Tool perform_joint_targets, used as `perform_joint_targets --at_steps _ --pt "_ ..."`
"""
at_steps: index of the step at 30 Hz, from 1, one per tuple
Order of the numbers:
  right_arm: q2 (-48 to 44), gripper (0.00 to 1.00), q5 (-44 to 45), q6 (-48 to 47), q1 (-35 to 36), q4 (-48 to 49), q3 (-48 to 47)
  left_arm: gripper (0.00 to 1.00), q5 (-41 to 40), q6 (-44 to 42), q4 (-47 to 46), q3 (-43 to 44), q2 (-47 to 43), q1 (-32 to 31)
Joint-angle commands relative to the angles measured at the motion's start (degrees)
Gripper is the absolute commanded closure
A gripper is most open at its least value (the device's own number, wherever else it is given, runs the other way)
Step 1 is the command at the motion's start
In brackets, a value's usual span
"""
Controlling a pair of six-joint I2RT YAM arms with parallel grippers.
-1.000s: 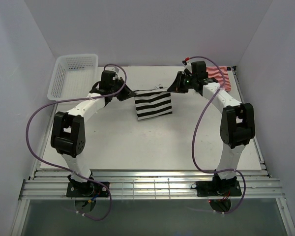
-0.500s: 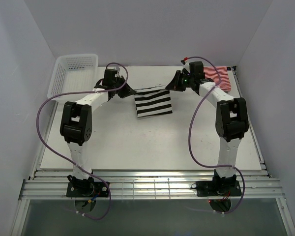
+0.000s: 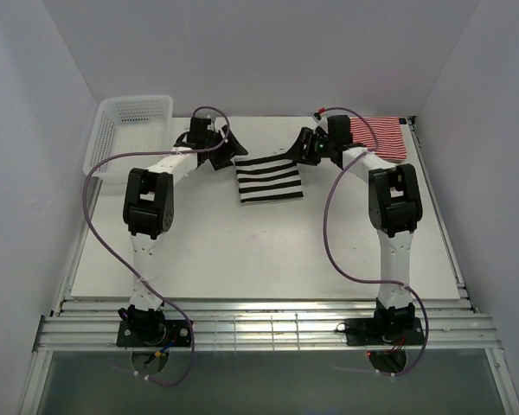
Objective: Fold and stack the tank tops
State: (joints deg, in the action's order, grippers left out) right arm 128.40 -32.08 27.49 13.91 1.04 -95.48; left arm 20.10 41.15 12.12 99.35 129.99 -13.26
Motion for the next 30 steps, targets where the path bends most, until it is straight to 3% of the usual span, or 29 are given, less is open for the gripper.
perform_joint_targets --at_steps 1,2,3,4,9,14,19,30 --pt "-1.5 0.24 -4.7 -1.3 -0.1 4.7 -3.2 0.03 3.4 -2.7 4.1 5.5 -0.2 0.8" --pt "-3.7 0.09 -4.6 -1.7 0.1 5.3 -1.4 0.02 3.5 -2.9 4.1 5.4 -0.7 0.8" --pt "-4.8 0.05 -4.2 -2.3 0.2 5.7 0.0 0.02 3.0 -3.3 4.1 4.7 -2.0 0.9" --pt "-6.1 0.10 -3.8 -3.3 0.4 6.0 1.3 0.02 2.8 -3.3 4.0 4.2 -2.8 0.8" --pt "-12.0 0.10 -3.7 -4.5 1.3 6.3 9.7 0.02 6.4 -2.9 3.4 0.2 -7.3 0.0" --pt "-12.5 0.10 -4.3 -3.8 1.8 7.4 11.5 0.02 5.0 -3.1 3.3 -6.0 -12.7 -2.9" --pt "-9.0 0.10 -4.8 -2.4 2.1 8.4 6.8 0.02 2.9 -2.6 3.0 -7.9 -14.6 -4.8" --pt "7.6 0.10 -4.8 -0.4 2.3 4.7 -9.1 0.02 4.3 -3.5 4.5 -7.0 -6.9 -5.7"
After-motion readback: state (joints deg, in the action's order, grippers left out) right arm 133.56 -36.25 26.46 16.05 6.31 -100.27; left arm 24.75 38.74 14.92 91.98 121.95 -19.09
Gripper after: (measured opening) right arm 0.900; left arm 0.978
